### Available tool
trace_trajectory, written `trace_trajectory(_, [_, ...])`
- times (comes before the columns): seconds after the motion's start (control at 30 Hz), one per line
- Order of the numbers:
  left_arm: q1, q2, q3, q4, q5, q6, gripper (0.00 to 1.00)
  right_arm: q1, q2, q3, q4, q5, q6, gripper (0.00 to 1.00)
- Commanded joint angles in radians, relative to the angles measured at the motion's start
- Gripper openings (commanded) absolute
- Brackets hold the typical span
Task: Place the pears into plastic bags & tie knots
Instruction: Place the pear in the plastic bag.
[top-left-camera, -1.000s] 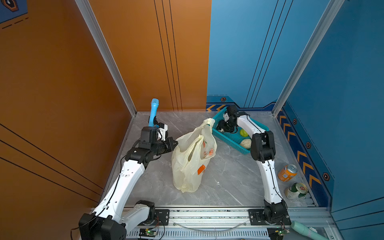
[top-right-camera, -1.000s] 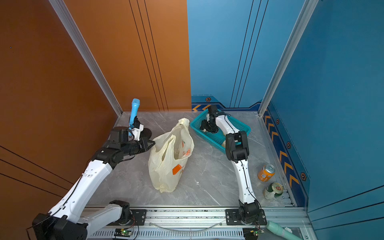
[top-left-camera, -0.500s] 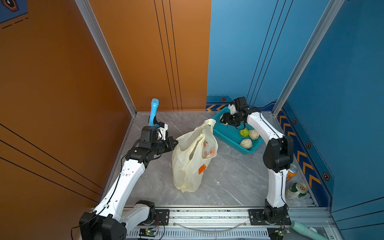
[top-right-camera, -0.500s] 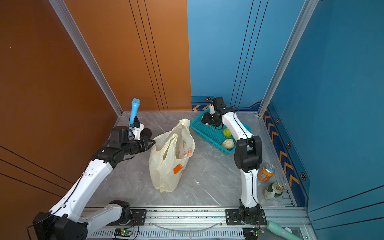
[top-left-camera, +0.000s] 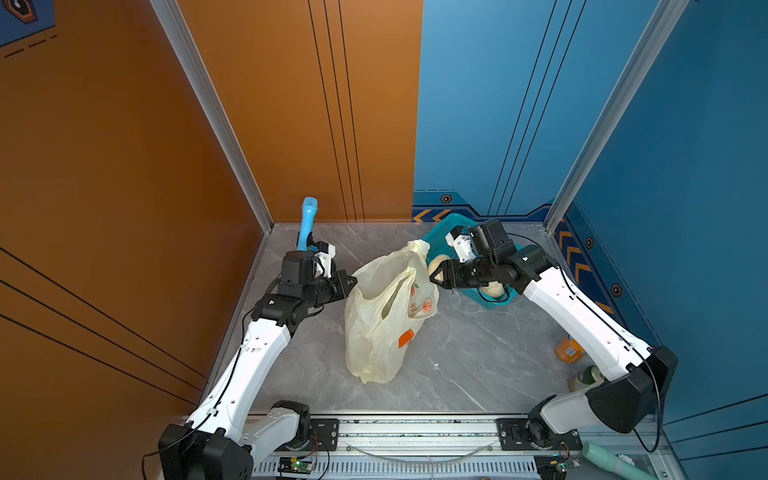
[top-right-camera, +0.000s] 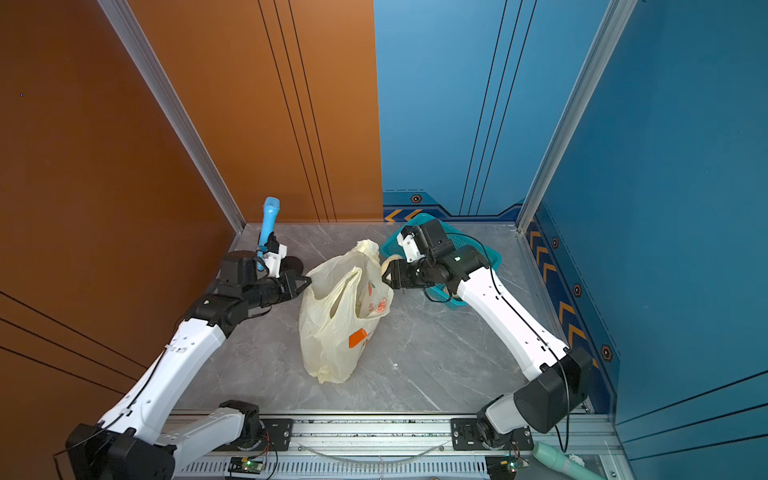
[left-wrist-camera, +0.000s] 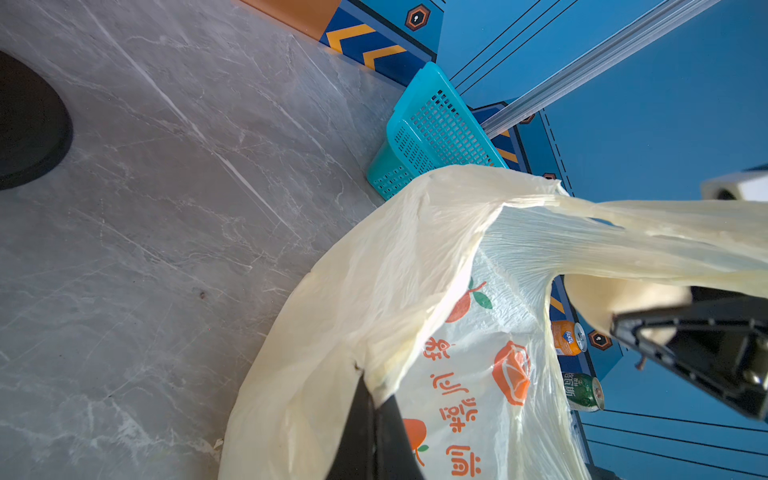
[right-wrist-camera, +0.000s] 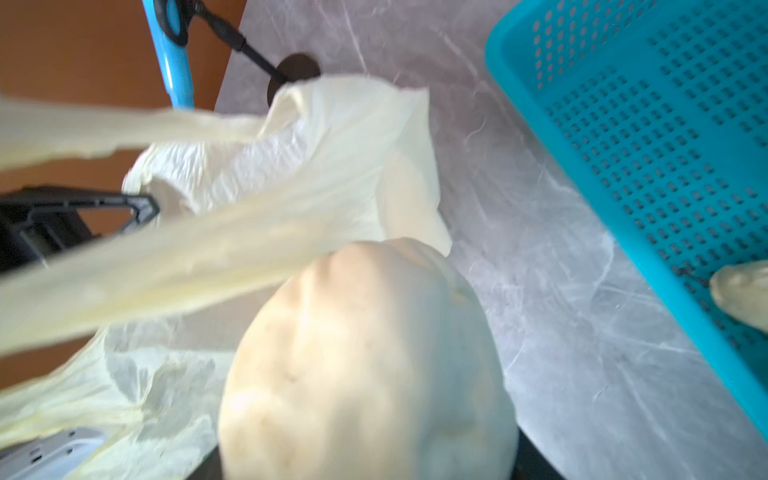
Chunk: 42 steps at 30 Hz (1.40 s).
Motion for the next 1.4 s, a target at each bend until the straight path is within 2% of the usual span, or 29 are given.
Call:
trace_trajectory(0.0, [-0.002, -0.006, -0.011, 0.016, 0.013, -0.004, 0.0, 0.068, -0.039, -0.026, -0.056, 0.048, 0.063, 0.48])
trace_trajectory(0.13, [0.0, -0.007, -0.018, 0.015, 0.009, -0.005, 0.0, 0.177, -0.025, -0.006, -0.045, 0.036, 0.099, 0.48])
trace_trajectory(0.23, [-0.001, -0.009, -0.02, 0.013, 0.008, -0.002, 0.0, 0.221, 0.008, 0.003, 0.026, 0.035, 0.141, 0.52])
trace_trajectory(0.47, [0.001, 0.0, -0.025, 0.007, -0.017, 0.012, 0.0, 0.268, 0.159, 0.052, 0.23, 0.18, 0.241, 0.53])
trace_trajectory(0.63, [0.0, -0.009, -0.04, 0.003, -0.046, 0.016, 0.0, 0.286, 0.282, 0.094, 0.317, 0.26, 0.268, 0.66])
trace_trajectory(0.8, [0.004, -0.013, -0.042, 0.004, -0.06, 0.015, 0.0, 0.291, 0.338, 0.188, 0.277, 0.26, 0.246, 0.77])
trace_trajectory(1.17, [0.016, -0.028, -0.059, 0.01, -0.07, 0.005, 0.0, 0.292, 0.187, 0.184, 0.21, 0.213, 0.224, 0.76])
trace_trajectory(1.37, [0.029, -0.031, -0.07, 0.012, -0.072, 0.005, 0.0, 0.255, 0.033, 0.085, 0.16, 0.206, 0.218, 0.75])
